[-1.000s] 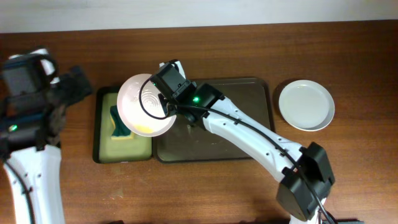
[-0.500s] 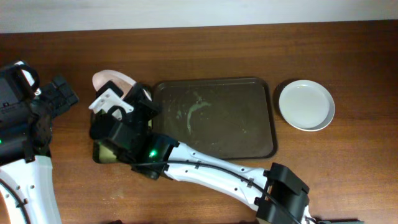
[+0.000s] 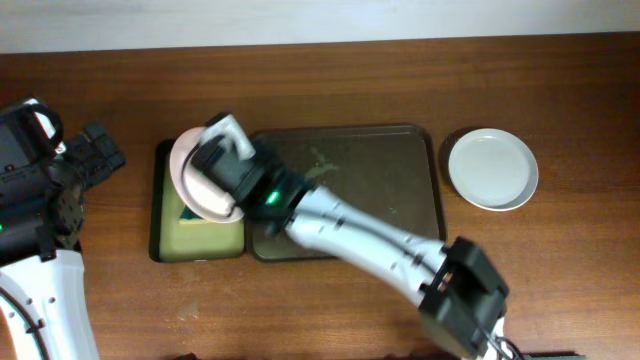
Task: Clean dirty plates on tray and stack at the side
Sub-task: 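Lift the pink-rimmed plate with the right gripper and stack it on the side stack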
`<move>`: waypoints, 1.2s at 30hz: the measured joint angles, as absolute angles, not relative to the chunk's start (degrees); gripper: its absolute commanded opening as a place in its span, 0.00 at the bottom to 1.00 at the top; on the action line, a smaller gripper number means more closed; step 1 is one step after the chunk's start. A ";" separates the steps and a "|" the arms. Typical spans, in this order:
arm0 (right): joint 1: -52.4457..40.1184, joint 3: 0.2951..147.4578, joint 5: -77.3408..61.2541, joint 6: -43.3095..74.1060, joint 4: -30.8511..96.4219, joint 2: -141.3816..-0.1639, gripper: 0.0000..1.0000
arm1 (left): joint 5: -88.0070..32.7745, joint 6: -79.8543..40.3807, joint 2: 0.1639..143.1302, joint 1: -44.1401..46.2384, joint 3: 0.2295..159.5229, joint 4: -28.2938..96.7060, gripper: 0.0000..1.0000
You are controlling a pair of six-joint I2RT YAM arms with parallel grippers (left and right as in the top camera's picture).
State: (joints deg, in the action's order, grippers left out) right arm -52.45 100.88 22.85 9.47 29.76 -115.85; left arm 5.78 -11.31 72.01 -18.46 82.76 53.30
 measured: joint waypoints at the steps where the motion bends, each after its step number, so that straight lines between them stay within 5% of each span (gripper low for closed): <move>1: -45.82 100.88 8.19 11.38 31.83 -115.87 0.04 | 5.78 -11.31 71.99 -18.46 82.76 53.34 0.99; 4: -35.81 100.88 -11.73 9.56 34.35 -115.87 0.04 | 5.78 -11.31 72.01 -18.46 82.76 53.36 0.99; 8: -28.51 100.86 -20.45 0.40 43.27 -112.86 0.04 | 5.78 -11.31 72.01 -18.46 82.76 53.34 0.99; 13: -27.22 100.88 2.13 -7.09 53.98 -98.72 0.04 | 5.78 -11.31 72.01 -18.46 82.76 53.30 0.99; 16: -23.70 100.92 19.07 0.14 60.62 -97.34 0.04 | 5.78 -11.31 72.01 -18.46 82.76 53.34 0.99; 23: 19.49 98.04 5.10 12.12 68.90 -104.09 0.04 | 5.78 -11.31 72.01 -18.46 82.76 53.36 0.99; 25: 23.70 92.88 3.64 13.76 64.86 -106.69 0.04 | 5.78 -11.31 72.01 -18.46 82.76 53.39 0.99; 27: 25.61 86.78 1.85 15.03 59.31 -108.31 0.66 | 5.78 -11.31 72.01 -18.46 82.76 53.36 0.99; 30: 25.80 86.30 -0.19 14.98 57.98 -108.33 0.83 | 5.78 -11.31 72.01 -18.46 82.76 53.36 0.99; 33: 24.73 87.79 -13.30 8.49 61.39 -108.29 0.83 | 5.78 -11.31 72.01 -18.46 82.76 53.36 0.99; 35: 16.51 91.70 -23.07 -0.10 64.93 -108.01 0.98 | 5.78 -11.31 72.01 -18.46 82.76 53.36 0.99; 36: 13.13 91.92 -24.45 -2.17 64.86 -107.83 0.98 | 5.80 -11.31 72.01 -18.48 82.76 53.39 0.99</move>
